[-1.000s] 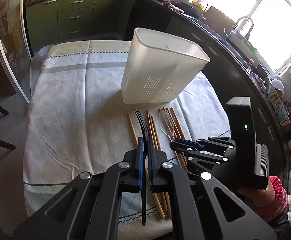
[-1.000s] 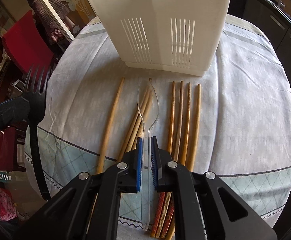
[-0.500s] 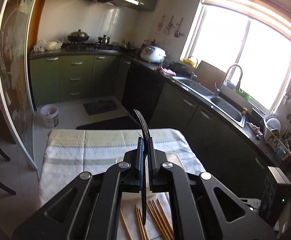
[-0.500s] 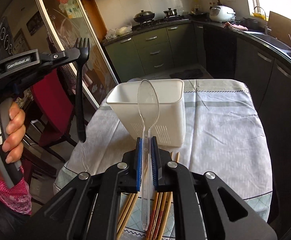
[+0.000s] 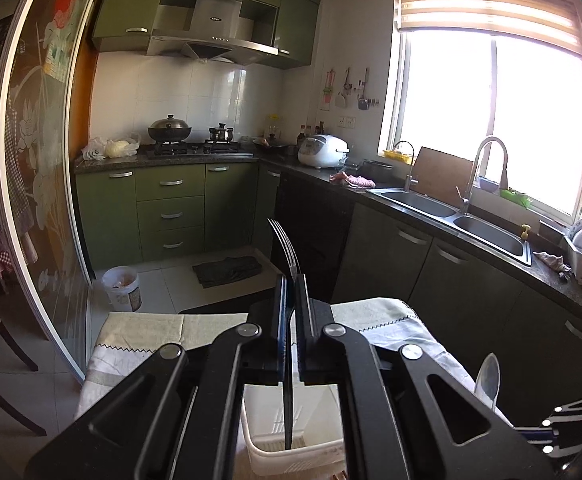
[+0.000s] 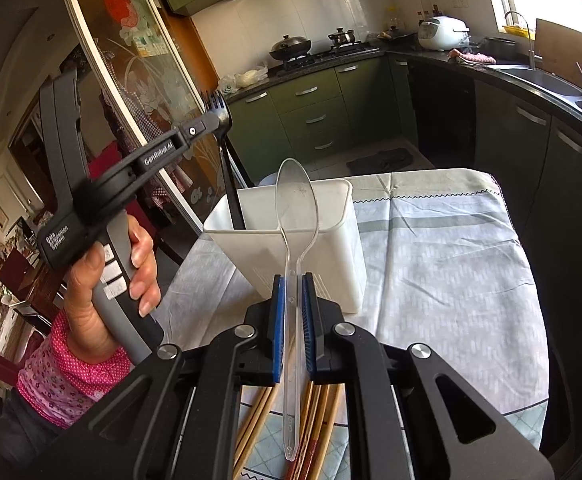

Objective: Organize utensils
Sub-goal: 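Carry the fork and spoon into the white caddy and open both grippers, then grasp a single wooden chopstick with the left gripper and lift it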

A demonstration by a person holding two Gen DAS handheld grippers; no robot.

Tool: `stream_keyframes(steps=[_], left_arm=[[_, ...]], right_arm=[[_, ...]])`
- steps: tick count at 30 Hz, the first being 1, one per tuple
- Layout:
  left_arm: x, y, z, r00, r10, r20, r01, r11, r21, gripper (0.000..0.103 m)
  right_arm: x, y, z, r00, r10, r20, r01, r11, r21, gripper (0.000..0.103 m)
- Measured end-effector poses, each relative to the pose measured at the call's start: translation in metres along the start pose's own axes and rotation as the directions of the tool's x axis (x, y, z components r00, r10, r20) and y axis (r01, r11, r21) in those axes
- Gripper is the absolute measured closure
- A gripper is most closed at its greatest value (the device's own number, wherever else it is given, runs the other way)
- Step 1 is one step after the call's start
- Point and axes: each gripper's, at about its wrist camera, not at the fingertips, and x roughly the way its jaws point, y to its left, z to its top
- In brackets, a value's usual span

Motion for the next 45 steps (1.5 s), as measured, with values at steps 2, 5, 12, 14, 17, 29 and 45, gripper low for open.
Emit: stream_keyframes(steps=[2,5,12,14,17,29,45], left_arm=[[0.000,0.002,-0.009,1.000,0.003,-0.018,-0.003,1.000,0.009,0.096],[-0.002,0.007,-0.018,0.999,0.008,-0.041,-0.007,1.000,0.022,0.074],[-0.033,0.025,-0.018,1.000,-0.013,-0.017,0.013,0.999,-0.034,0.070],[-0.046,0.031,-0.017,1.000,-0.017,-0.006,0.017,0.999,-0.042,0.068],[-0.063,0.037,-0.019,1.000,-0.020,-0.004,0.019,0.999,-0.048,0.065],[-0.078,0.048,-0.039,0.996,-0.025,-0.091,0.020,0.998,-0.051,0.065],[-0.072,0.026,-0.062,0.947,-0.016,-0.322,0.009,1.000,-0.023,0.049]], right_arm=[[0.000,0.001,0.005,1.000,0.006,0.015,-0.006,1.000,-0.001,0.094],[-0.001,0.007,0.015,0.998,0.008,0.057,-0.007,1.000,-0.013,0.094],[-0.005,0.019,0.059,0.960,-0.030,0.278,0.034,0.999,-0.011,0.094],[-0.003,0.021,0.073,0.935,-0.055,0.351,0.061,0.998,-0.005,0.094],[0.007,0.026,0.093,0.901,-0.110,0.420,0.127,0.992,-0.013,0.094],[0.076,0.011,0.071,0.914,-0.172,0.367,0.205,0.977,-0.052,0.093],[0.047,0.002,0.007,0.916,-0.201,0.348,0.242,0.967,-0.078,0.084]])
